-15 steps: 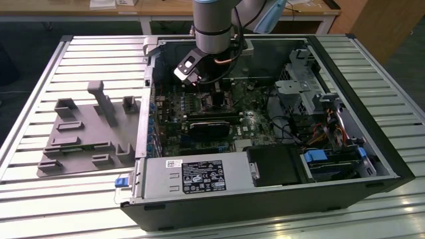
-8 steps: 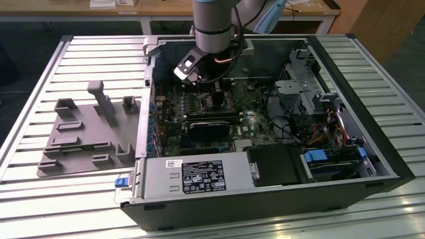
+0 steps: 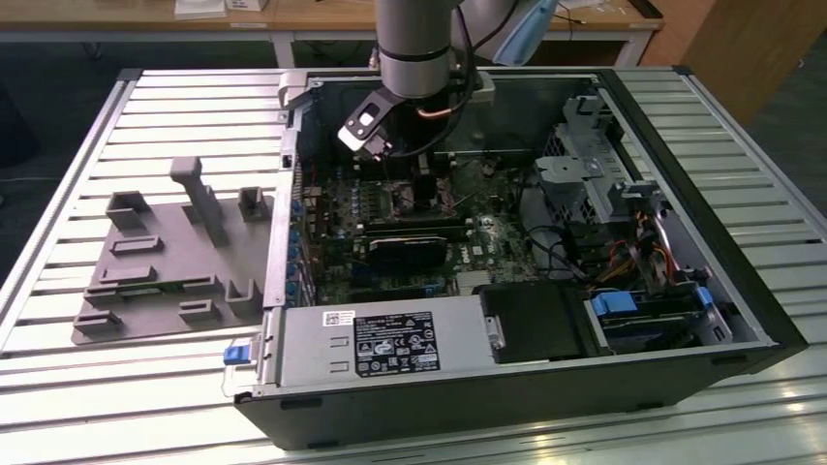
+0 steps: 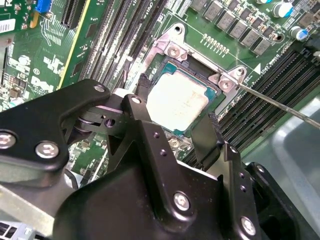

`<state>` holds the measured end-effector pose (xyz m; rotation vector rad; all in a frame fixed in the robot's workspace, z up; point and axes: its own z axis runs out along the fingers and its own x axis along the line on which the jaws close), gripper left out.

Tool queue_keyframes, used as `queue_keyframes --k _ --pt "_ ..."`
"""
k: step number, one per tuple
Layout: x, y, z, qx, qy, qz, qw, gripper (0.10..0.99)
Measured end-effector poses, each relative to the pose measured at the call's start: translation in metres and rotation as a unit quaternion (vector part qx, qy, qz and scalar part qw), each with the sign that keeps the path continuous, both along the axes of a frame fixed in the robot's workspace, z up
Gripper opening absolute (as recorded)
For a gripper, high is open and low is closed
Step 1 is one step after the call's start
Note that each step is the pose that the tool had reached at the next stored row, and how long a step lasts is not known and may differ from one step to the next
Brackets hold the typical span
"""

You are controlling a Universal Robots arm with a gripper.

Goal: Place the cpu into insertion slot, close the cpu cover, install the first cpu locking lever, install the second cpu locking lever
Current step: 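Place the cpu into insertion slot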

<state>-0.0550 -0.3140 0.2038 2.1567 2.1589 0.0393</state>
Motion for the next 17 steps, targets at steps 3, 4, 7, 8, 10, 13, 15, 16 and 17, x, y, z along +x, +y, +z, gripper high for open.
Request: queue_keyframes --k 3,4,7,8,10,13,15,16,17 --pt "0.0000 0.0000 0.0000 0.0000 0.0000 0.000 1.0000 0.616" --pt "0.0000 0.0000 0.0001 0.0000 0.0000 0.000 1.0000 0.616" --pt "0.0000 0.0000 0.0001 0.0000 0.0000 0.000 1.0000 0.600" --pt "0.0000 0.0000 0.0001 0.0000 0.0000 0.000 1.0000 0.537" --pt "0.0000 0.0000 0.0002 0.0000 0.0000 0.000 1.0000 0.478" --pt "0.0000 0.0000 0.0002 0.0000 0.0000 0.000 1.0000 0.361" --pt "0.0000 0.0000 0.0002 0.0000 0.0000 0.000 1.0000 0.302" --pt "0.0000 0.0000 0.0003 0.0000 0.0000 0.000 1.0000 0.243" --pt "0.0000 0.0000 0.0003 0.0000 0.0000 0.000 1.0000 0.184"
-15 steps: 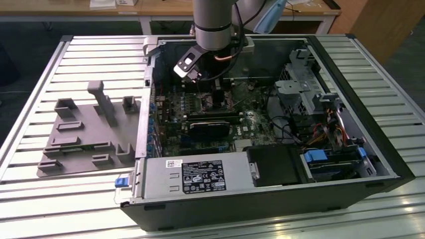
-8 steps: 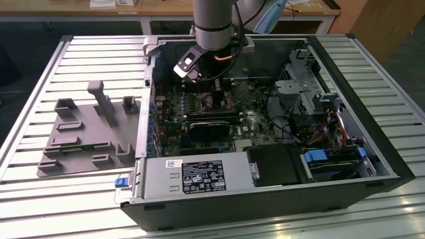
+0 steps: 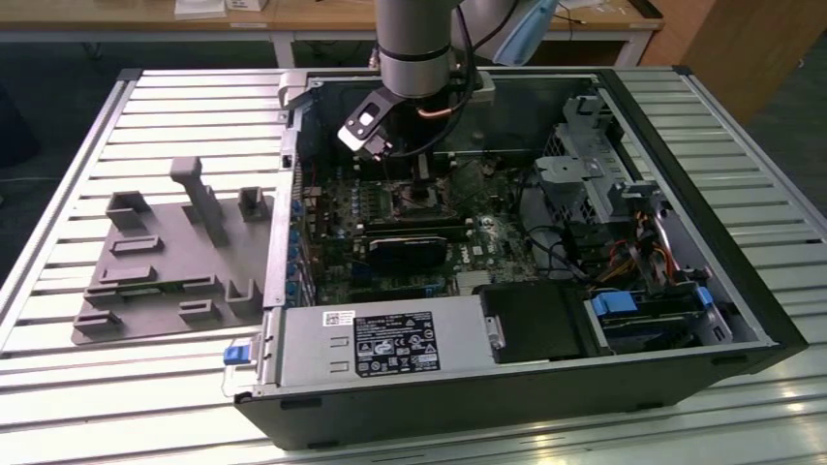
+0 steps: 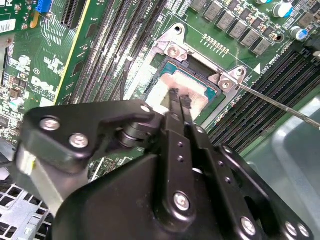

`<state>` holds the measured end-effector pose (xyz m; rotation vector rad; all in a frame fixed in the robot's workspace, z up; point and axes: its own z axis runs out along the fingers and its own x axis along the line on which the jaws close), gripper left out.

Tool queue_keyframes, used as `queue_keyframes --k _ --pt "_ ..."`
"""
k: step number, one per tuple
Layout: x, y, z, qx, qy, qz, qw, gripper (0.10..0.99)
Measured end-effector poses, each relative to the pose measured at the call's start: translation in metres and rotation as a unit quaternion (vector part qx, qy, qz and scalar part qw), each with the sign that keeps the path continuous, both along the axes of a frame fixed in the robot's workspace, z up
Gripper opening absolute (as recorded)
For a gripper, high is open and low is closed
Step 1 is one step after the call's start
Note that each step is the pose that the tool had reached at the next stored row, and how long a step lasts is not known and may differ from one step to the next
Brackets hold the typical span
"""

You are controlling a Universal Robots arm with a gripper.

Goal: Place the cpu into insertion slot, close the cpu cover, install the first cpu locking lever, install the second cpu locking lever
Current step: 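Place the cpu into insertion slot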

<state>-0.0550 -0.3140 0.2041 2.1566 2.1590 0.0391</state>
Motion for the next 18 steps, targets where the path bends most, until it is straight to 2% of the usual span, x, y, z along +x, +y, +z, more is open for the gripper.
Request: queue_keyframes --k 1,5,6,7,8,11,18 --pt "0.0000 0.0000 0.0000 0.0000 0.0000 0.000 1.0000 0.125" --pt "0.0000 0.0000 0.0001 0.0000 0.0000 0.000 1.0000 0.102" --pt "0.0000 -0.0001 0.0002 0.0029 0.0001 0.000 1.0000 0.102" --pt "0.0000 -0.0001 0.0002 0.0088 0.0001 0.000 1.0000 0.102" --pt "0.0000 0.0000 0.0001 0.0106 0.0000 0.000 0.9999 0.102" --pt "0.0004 -0.0002 -0.0003 0.0109 0.0000 -0.002 0.9999 0.102" --pt "0.0004 -0.0002 -0.0017 0.0108 -0.0003 -0.029 0.9995 0.102"
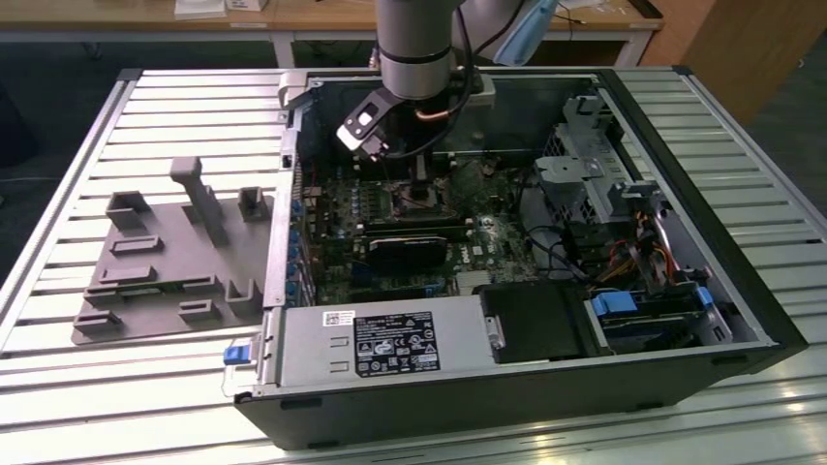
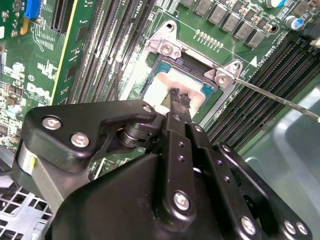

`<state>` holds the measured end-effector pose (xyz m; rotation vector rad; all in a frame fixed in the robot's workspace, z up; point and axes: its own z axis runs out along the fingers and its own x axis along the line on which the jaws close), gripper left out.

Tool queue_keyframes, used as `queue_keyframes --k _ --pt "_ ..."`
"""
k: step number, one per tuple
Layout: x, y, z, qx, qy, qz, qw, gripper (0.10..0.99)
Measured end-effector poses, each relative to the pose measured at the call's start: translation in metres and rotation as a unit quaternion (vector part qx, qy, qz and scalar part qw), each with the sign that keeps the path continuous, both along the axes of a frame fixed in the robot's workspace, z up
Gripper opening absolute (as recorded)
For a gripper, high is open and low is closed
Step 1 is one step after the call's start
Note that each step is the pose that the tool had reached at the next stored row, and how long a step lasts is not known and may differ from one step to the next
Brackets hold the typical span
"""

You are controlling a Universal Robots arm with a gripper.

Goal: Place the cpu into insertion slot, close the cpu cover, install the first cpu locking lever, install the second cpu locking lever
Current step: 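Place the cpu into insertion slot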

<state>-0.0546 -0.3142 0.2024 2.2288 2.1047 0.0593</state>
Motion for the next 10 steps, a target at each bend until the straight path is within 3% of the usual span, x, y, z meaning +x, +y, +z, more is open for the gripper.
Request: queue_keyframes --k 10 --pt "-0.0001 -0.0001 -0.0031 0.0000 0.0001 -0.004 1.0000 0.102"
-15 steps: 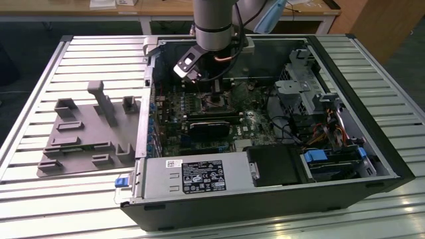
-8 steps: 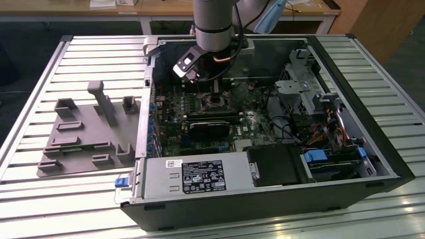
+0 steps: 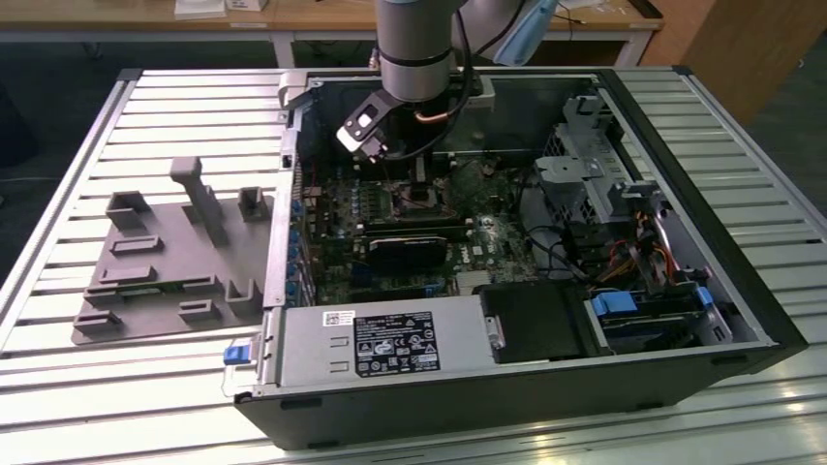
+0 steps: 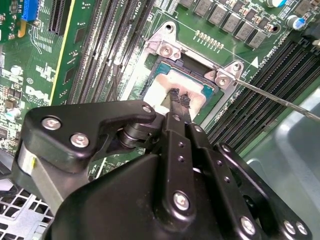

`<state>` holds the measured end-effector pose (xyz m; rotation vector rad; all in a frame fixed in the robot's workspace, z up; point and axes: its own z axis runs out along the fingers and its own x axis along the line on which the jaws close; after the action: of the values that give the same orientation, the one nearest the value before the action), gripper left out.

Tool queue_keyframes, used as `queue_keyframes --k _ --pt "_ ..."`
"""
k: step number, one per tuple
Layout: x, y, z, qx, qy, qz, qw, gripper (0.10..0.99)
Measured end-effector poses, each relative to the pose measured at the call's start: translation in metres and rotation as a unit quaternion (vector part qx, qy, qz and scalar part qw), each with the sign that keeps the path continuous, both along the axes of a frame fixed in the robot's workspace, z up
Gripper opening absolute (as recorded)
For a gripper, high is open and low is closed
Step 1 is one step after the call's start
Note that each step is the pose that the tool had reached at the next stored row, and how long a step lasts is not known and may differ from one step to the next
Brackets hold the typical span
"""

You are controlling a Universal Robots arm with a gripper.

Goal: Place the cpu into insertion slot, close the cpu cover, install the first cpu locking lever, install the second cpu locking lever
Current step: 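Place the cpu into insertion slot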

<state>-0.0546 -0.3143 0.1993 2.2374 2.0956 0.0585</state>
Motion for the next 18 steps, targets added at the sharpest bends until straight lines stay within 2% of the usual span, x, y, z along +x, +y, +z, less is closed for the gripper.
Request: queue_keyframes --k 11,18 --pt "0.0002 0.0003 0.0007 0.0011 -0.0006 0.000 1.0000 0.102" --pt "0.0001 0.0001 0.0141 0.0005 -0.0002 0.000 1.0000 0.102"
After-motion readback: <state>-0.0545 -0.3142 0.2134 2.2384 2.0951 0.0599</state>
